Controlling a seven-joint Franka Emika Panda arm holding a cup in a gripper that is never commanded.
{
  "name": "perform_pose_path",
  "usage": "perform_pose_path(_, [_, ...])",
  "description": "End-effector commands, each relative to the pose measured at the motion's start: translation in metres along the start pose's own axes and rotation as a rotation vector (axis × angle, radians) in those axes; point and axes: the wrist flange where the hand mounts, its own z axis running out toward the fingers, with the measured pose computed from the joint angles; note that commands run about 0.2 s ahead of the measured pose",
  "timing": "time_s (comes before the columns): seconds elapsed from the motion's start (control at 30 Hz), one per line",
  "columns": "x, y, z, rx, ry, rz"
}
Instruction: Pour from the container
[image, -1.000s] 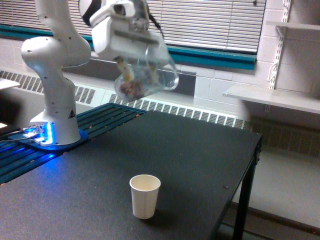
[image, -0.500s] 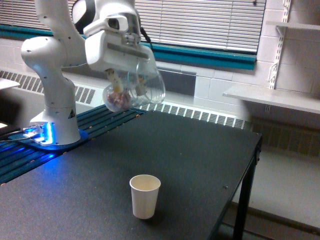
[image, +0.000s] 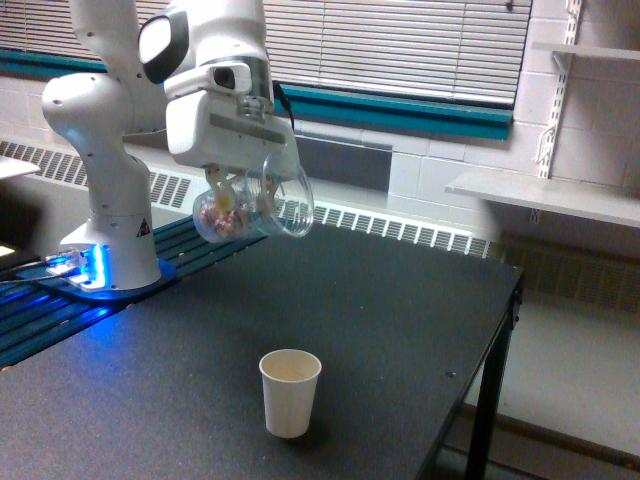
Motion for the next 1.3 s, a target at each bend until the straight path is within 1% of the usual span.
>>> perform_pose_path(0.03, [-0.01, 0.006, 0.01, -0.02, -0.019, 0.024])
perform_pose_path(0.33, [-0.031, 0.013, 0.026, -0.055, -0.069, 0.032])
perform_pose_path(0.4, [-0.034, 0.014, 0.029, -0.07, -0.08, 0.033])
perform_pose_path(0.7, [-0.039, 0.014, 0.04, -0.117, -0.104, 0.025])
perform_pose_path(0.97, [-0.044, 0.006, 0.054, -0.137, -0.12, 0.014])
perform_pose_path(1.07, [-0.047, 0.002, 0.06, -0.138, -0.131, 0.008])
perform_pose_path(1.3, [-0.048, -0.011, 0.071, -0.167, -0.146, -0.025])
